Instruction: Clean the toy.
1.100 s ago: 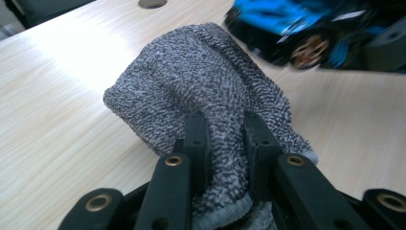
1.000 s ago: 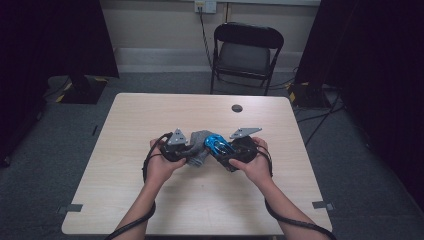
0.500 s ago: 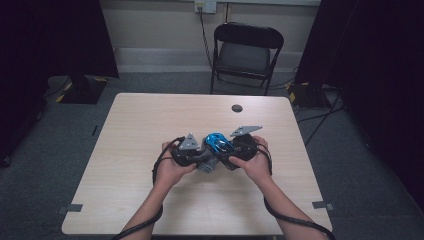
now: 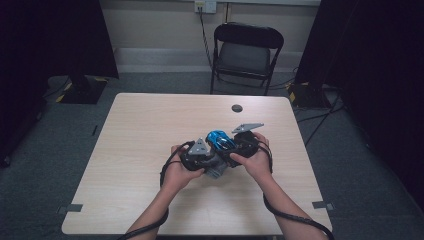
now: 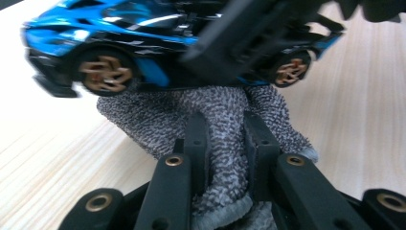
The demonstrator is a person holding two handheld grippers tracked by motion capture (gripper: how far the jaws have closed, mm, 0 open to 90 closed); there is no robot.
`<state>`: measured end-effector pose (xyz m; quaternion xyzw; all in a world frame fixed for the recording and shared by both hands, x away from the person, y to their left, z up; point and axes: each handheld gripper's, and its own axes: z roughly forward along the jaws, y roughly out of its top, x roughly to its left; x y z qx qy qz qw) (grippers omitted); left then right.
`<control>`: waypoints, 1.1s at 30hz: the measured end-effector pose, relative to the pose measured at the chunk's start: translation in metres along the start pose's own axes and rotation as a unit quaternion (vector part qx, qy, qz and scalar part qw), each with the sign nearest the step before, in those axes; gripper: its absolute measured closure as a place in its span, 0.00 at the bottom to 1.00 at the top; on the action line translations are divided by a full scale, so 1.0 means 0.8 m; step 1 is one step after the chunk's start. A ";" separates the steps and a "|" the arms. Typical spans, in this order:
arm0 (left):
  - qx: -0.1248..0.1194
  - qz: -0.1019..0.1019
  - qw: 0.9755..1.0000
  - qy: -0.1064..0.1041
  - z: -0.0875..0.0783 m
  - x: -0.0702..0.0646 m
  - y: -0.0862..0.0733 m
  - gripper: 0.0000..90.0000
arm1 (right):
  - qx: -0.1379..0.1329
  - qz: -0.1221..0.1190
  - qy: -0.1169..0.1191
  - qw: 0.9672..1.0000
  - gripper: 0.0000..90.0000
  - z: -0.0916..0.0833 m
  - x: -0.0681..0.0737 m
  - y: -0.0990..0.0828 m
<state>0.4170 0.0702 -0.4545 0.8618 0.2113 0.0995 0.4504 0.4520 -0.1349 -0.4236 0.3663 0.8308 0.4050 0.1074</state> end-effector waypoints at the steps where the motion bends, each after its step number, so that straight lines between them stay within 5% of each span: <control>1: 0.002 0.003 1.000 -0.002 0.001 -0.002 0.001 0.83 | -0.001 0.002 -0.002 1.000 0.31 -0.001 -0.001 0.001; 22: -0.002 0.038 0.997 -0.060 0.022 -0.047 0.006 0.83 | -0.009 0.034 -0.027 0.999 0.31 0.006 -0.018 0.013; 28: 0.012 0.045 0.997 -0.053 0.016 -0.043 -0.002 0.83 | -0.012 0.045 -0.035 0.998 0.31 0.001 -0.032 0.011; 33: 0.005 0.022 0.999 -0.024 -0.002 -0.022 -0.015 0.83 | -0.014 0.054 -0.046 0.997 0.31 -0.010 -0.048 0.002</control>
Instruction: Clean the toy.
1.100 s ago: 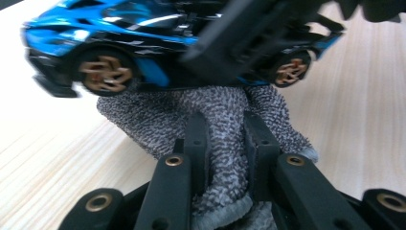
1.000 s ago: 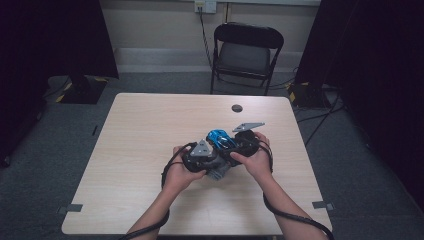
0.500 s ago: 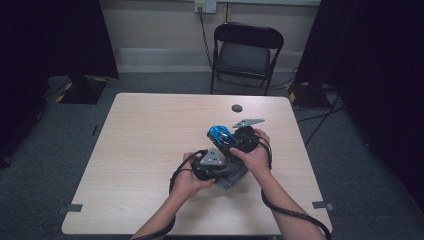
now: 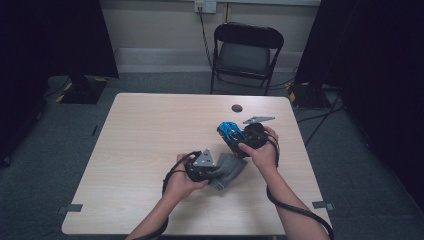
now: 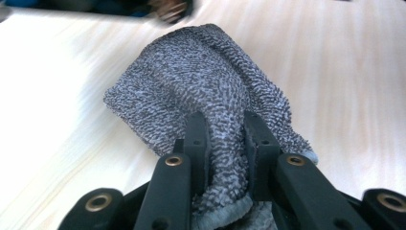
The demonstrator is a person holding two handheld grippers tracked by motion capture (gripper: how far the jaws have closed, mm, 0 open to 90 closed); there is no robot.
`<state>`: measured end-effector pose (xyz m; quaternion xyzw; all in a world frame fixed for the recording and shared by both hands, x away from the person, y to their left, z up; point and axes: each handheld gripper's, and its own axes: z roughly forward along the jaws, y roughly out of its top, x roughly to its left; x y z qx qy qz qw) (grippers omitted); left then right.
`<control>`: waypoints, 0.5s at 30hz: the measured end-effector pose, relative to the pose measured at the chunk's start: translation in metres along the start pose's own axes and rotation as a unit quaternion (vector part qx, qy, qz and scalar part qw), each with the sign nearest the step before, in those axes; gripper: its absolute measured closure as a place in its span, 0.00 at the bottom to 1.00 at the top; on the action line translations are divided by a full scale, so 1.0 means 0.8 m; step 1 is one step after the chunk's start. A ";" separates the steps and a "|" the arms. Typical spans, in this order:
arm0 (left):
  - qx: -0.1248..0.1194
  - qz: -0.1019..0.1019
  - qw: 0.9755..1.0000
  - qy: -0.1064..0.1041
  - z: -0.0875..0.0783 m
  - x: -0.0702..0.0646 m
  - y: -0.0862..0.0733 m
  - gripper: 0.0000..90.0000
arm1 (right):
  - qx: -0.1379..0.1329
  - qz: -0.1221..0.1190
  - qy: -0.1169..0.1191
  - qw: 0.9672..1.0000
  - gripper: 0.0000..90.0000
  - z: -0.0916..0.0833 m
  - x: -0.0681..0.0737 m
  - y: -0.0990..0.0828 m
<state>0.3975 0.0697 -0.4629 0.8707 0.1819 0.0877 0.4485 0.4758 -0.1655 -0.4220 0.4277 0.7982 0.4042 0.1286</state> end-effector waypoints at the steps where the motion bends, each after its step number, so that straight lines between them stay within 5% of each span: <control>1: 0.002 0.000 1.000 0.006 -0.004 0.003 -0.002 0.83 | -0.002 0.001 -0.004 1.000 0.31 -0.002 -0.004 -0.002; 7: -0.001 -0.022 0.998 0.050 -0.032 0.028 -0.016 0.83 | 0.006 0.010 -0.017 1.000 0.31 -0.009 -0.021 -0.018; 15: -0.002 -0.034 0.996 0.079 -0.052 0.048 -0.026 0.83 | 0.015 0.016 -0.030 0.999 0.31 -0.012 -0.038 -0.036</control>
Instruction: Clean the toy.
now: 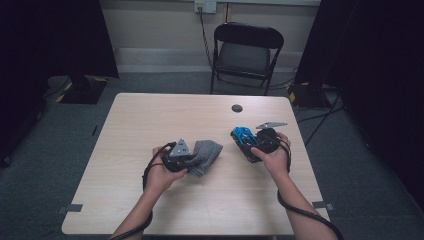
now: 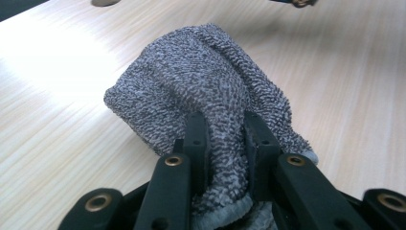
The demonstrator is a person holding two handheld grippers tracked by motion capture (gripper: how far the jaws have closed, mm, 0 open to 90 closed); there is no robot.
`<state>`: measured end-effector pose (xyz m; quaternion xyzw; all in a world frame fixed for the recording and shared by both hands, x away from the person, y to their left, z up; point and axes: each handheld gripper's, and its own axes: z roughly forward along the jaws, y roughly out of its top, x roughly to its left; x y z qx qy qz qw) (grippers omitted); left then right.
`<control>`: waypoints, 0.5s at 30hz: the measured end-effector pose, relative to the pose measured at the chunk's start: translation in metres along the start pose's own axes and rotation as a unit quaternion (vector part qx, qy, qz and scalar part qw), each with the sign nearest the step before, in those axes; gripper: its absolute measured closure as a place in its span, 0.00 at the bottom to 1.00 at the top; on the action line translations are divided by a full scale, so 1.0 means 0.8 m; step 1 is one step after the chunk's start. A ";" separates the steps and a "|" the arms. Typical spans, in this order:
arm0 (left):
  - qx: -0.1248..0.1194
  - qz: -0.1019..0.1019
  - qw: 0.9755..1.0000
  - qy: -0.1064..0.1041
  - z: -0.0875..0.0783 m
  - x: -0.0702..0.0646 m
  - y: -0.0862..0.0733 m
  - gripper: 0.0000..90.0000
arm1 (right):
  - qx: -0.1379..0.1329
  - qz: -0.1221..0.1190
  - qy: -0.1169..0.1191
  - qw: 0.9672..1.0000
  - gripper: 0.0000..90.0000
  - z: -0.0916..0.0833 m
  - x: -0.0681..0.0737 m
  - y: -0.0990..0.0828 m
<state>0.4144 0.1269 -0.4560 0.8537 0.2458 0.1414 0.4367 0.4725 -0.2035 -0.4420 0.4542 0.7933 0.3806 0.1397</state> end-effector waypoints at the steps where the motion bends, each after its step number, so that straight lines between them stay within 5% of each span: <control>1: 0.001 0.001 1.000 0.001 -0.001 0.002 0.000 0.83 | 0.001 -0.001 0.000 1.000 0.31 -0.001 -0.002 -0.002; 15: 0.004 -0.014 1.000 0.027 -0.011 0.024 -0.008 0.83 | 0.010 0.008 -0.017 1.000 0.31 -0.010 -0.029 -0.021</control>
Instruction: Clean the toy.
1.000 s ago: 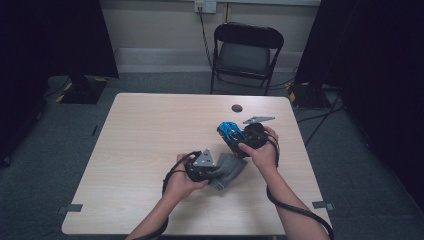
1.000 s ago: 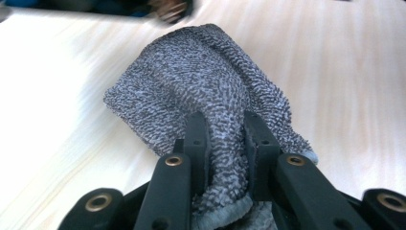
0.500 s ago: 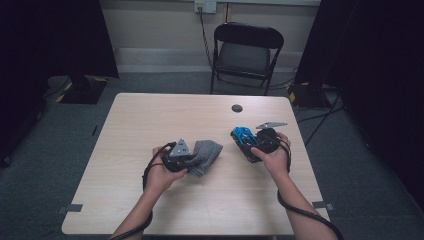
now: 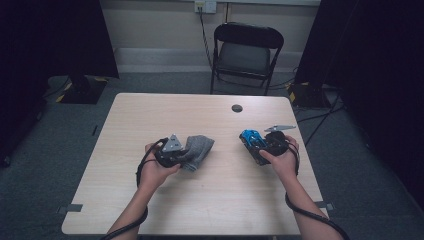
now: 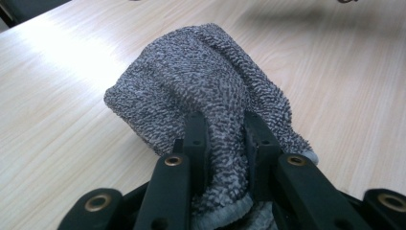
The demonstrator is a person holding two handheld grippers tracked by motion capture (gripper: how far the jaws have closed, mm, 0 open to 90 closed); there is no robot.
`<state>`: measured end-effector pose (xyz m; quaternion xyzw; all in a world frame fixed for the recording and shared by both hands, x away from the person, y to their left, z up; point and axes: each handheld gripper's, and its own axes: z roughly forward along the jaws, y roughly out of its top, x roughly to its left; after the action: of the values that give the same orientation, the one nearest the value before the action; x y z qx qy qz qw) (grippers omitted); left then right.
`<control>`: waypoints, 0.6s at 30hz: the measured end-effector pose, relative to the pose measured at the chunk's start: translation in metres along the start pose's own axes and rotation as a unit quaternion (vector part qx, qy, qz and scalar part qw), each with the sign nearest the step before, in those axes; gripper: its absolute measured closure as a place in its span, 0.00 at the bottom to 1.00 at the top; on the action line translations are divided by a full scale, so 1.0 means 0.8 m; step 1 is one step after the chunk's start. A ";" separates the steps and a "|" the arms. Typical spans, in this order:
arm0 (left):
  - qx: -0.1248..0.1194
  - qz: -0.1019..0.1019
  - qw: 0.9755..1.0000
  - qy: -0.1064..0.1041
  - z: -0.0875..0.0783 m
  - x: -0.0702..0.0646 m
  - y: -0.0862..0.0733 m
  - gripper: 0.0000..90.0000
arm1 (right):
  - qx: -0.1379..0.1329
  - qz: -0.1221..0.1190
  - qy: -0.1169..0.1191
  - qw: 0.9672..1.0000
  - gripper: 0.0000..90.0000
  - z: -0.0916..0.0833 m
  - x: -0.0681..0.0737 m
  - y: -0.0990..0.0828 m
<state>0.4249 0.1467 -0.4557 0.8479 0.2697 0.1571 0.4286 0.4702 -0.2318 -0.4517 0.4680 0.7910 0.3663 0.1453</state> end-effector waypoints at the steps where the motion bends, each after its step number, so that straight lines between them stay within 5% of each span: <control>1: 0.003 0.001 1.000 0.003 -0.001 0.002 -0.001 0.83 | 0.000 0.001 0.000 1.000 0.31 0.000 -0.002 -0.001; 18: 0.014 -0.024 0.999 0.034 -0.005 0.043 -0.027 0.83 | 0.015 0.009 -0.017 1.000 0.31 0.009 -0.029 -0.018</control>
<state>0.4436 0.1800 -0.4698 0.8412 0.3069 0.1713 0.4110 0.4776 -0.2520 -0.4695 0.4832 0.7899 0.3474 0.1482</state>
